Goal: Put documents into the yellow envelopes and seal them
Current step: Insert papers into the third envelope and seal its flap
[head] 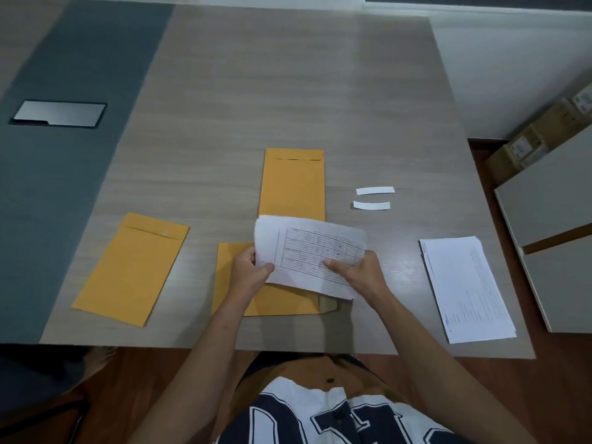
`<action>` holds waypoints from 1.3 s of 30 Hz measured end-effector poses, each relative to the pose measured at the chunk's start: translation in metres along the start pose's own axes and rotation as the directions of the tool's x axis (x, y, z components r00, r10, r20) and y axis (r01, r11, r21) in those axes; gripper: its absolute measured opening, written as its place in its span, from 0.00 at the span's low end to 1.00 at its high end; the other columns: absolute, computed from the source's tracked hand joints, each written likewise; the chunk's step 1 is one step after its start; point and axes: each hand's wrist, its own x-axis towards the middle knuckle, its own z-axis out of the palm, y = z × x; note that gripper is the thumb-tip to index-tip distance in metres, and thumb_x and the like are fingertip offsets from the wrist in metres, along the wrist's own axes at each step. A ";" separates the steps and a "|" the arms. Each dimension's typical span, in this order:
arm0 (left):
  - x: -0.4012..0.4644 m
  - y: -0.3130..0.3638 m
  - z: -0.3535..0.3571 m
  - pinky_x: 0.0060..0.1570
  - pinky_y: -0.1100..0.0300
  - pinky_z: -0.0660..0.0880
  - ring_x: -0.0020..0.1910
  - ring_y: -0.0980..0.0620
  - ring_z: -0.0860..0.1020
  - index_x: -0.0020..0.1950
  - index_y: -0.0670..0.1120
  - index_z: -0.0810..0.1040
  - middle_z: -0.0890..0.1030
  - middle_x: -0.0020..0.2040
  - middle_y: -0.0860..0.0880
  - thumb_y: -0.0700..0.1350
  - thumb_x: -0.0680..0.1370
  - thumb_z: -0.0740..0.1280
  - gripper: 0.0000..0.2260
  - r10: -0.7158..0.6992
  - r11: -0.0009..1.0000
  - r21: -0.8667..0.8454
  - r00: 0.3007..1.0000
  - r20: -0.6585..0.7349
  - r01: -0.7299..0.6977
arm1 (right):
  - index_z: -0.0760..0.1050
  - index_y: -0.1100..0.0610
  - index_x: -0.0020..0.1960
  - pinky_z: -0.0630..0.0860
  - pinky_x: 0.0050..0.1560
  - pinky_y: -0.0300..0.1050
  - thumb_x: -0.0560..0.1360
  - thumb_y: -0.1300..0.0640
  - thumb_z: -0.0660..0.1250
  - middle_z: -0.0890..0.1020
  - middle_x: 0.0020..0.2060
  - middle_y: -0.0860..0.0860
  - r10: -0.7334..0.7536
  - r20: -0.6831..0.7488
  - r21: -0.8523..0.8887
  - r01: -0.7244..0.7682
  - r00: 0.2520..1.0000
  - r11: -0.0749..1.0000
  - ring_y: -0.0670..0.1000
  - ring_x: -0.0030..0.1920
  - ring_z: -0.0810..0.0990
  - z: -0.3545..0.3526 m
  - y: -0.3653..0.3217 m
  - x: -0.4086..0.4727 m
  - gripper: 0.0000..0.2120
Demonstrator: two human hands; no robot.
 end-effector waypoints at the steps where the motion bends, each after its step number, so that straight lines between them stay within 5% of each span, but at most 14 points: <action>1: -0.001 0.002 0.008 0.42 0.61 0.77 0.50 0.52 0.79 0.57 0.45 0.78 0.82 0.52 0.48 0.33 0.71 0.68 0.16 0.031 0.998 0.051 1.000 -0.005 -0.030 | 0.81 0.57 0.54 0.80 0.46 0.39 0.65 0.57 0.80 0.85 0.48 0.50 0.013 -0.020 -0.009 -0.013 1.000 1.000 0.44 0.46 0.83 -0.010 0.001 0.000 0.19; 4: -0.008 0.003 0.033 0.59 0.55 0.74 0.61 0.52 0.72 0.67 0.47 0.74 0.75 0.62 0.50 0.42 0.72 0.70 0.23 0.180 0.930 0.339 0.981 -0.078 -0.144 | 0.81 0.59 0.55 0.79 0.42 0.37 0.66 0.58 0.80 0.85 0.49 0.52 0.018 -0.081 -0.073 -0.024 0.997 0.997 0.46 0.45 0.83 -0.045 0.007 -0.003 0.20; 6: -0.015 0.000 0.050 0.67 0.50 0.66 0.68 0.47 0.65 0.71 0.48 0.71 0.70 0.68 0.47 0.50 0.71 0.70 0.28 0.266 0.787 0.590 0.962 -0.057 -0.182 | 0.81 0.59 0.57 0.78 0.42 0.36 0.66 0.57 0.80 0.84 0.50 0.52 0.024 -0.125 -0.109 -0.037 0.992 0.993 0.48 0.47 0.83 -0.066 0.012 -0.006 0.20; 10: -0.024 -0.007 0.080 0.69 0.30 0.47 0.76 0.36 0.44 0.75 0.51 0.57 0.49 0.78 0.42 0.64 0.68 0.69 0.41 0.019 0.603 0.797 1.000 -0.005 -0.007 | 0.81 0.59 0.56 0.80 0.50 0.45 0.67 0.55 0.79 0.84 0.50 0.52 0.010 -0.197 -0.216 -0.054 0.980 0.975 0.52 0.50 0.83 -0.095 0.018 -0.013 0.20; 17: -0.025 -0.005 0.087 0.67 0.26 0.49 0.76 0.34 0.42 0.75 0.50 0.55 0.44 0.78 0.42 0.69 0.63 0.71 0.49 -0.034 0.599 0.800 0.999 0.001 0.020 | 0.81 0.60 0.57 0.75 0.46 0.39 0.69 0.53 0.78 0.84 0.51 0.53 -0.033 -0.161 -0.353 -0.027 0.986 0.935 0.50 0.46 0.80 -0.112 0.019 -0.019 0.19; 25: -0.032 -0.004 0.080 0.71 0.31 0.47 0.77 0.38 0.40 0.77 0.49 0.53 0.42 0.79 0.44 0.64 0.65 0.71 0.47 -0.017 0.630 0.776 0.999 0.049 -0.027 | 0.80 0.56 0.58 0.75 0.41 0.34 0.68 0.56 0.79 0.83 0.52 0.49 0.135 0.087 -0.292 -0.104 0.987 0.951 0.46 0.46 0.81 -0.097 0.022 -0.011 0.20; 30: -0.034 -0.005 0.078 0.70 0.30 0.48 0.77 0.39 0.39 0.76 0.50 0.53 0.43 0.79 0.44 0.66 0.65 0.69 0.46 0.013 0.617 0.782 0.994 0.110 -0.094 | 0.80 0.53 0.49 0.79 0.43 0.40 0.65 0.63 0.80 0.85 0.50 0.50 0.235 0.156 -0.096 -0.222 0.959 0.970 0.46 0.46 0.84 -0.075 0.021 -0.001 0.16; 34: -0.034 -0.004 0.077 0.70 0.30 0.49 0.77 0.38 0.40 0.76 0.50 0.52 0.42 0.79 0.44 0.67 0.66 0.68 0.46 0.005 0.582 0.806 0.991 0.133 -0.111 | 0.81 0.58 0.52 0.82 0.51 0.50 0.63 0.63 0.80 0.85 0.50 0.52 0.275 0.173 -0.096 -0.262 0.946 0.960 0.51 0.47 0.84 -0.049 0.022 0.004 0.19; 39: -0.028 0.009 0.060 0.70 0.38 0.58 0.77 0.40 0.47 0.77 0.51 0.50 0.42 0.79 0.45 0.72 0.61 0.69 0.53 0.030 0.503 0.848 0.984 0.173 -0.165 | 0.82 0.56 0.54 0.80 0.54 0.50 0.65 0.56 0.80 0.84 0.49 0.50 0.262 0.080 -0.119 -0.252 0.962 0.960 0.51 0.49 0.83 -0.038 0.025 0.007 0.18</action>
